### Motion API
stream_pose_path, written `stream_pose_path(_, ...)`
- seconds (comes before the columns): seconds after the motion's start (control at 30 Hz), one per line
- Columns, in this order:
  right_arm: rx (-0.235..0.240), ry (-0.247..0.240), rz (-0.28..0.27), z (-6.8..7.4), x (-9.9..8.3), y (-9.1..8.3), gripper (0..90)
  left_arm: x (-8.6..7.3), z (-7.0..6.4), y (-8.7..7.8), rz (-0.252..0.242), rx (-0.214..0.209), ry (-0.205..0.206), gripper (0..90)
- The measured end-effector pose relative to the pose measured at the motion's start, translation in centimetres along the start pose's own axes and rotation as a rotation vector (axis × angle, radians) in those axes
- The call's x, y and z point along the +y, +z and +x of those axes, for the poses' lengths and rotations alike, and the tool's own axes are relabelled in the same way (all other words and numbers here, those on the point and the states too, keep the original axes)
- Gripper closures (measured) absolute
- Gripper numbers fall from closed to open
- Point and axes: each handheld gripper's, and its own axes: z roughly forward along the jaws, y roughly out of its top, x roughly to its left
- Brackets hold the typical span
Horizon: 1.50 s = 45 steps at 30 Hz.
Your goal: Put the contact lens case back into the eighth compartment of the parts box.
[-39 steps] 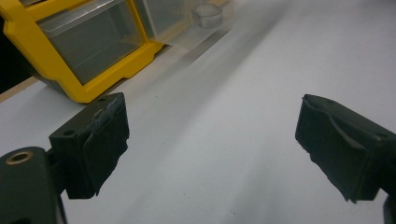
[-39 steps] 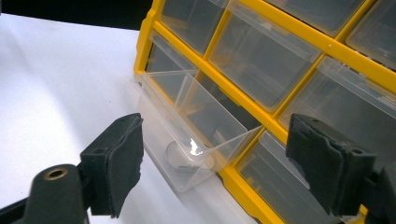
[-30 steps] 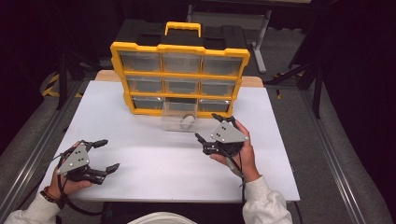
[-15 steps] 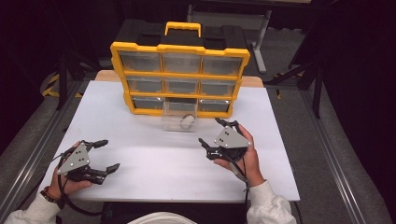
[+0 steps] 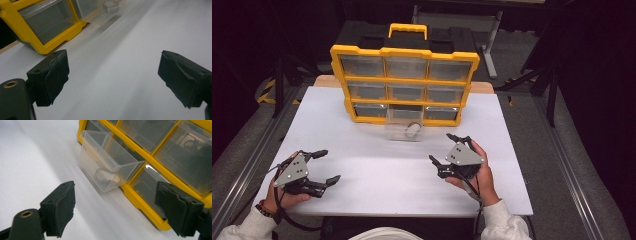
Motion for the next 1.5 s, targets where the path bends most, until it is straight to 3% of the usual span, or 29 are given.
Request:
stream_pose_path(0.43,-0.003,0.022,0.049,0.0,-3.3,-0.7,15.9,0.0,0.0,0.0,0.005,0.005,-0.001,11.0)
stream_pose_path(0.63,-0.033,0.031,0.084,-0.1,-4.7,-1.0,11.0,0.0,0.0,0.0,0.004,0.008,-0.001,11.1)
stream_pose_path(0.77,-0.033,0.073,0.08,-0.3,-5.6,-1.5,8.4,0.0,0.0,0.1,0.008,0.007,0.0,11.1)
stream_pose_path(1.17,-0.037,0.131,0.085,-0.7,-8.5,-2.2,3.8,0.0,0.2,0.3,0.009,0.006,-0.01,11.0)
stream_pose_path(1.5,-0.036,0.112,0.076,-0.4,-8.4,-2.1,3.8,-0.1,0.1,0.4,0.02,0.004,-0.007,11.0)
